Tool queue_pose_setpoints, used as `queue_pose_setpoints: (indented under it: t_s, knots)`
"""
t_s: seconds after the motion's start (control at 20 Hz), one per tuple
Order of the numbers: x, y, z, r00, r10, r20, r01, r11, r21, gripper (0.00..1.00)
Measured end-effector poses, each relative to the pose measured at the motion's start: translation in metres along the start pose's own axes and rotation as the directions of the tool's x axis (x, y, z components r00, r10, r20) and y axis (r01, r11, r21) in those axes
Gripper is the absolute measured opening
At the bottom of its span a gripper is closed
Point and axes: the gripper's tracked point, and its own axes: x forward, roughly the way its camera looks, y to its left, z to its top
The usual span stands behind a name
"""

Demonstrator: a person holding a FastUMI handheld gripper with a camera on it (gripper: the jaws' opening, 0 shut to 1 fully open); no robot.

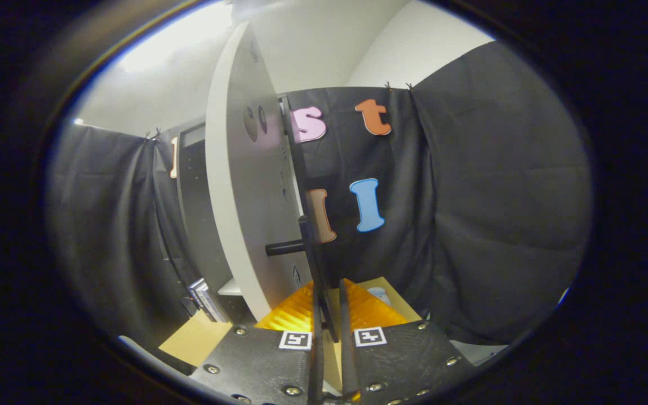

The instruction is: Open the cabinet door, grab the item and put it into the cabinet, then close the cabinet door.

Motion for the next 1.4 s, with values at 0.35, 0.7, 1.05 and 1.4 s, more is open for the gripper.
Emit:
queue_pose_setpoints:
  t_s: [0.35, 0.7, 1.05, 1.4]
  knots:
    - [-0.008, 0.003, -0.005, 0.998, -0.056, -0.012, 0.056, 0.998, -0.008, 0.13]
    - [-0.066, 0.024, 0.005, 0.988, -0.133, 0.077, 0.134, 0.991, -0.009, 0.13]
    - [-0.072, 0.141, 0.003, 0.988, -0.007, 0.154, 0.01, 1.0, -0.018, 0.18]
    - [-0.008, 0.223, -0.09, 0.996, 0.089, -0.027, -0.092, 0.983, -0.158, 0.62]
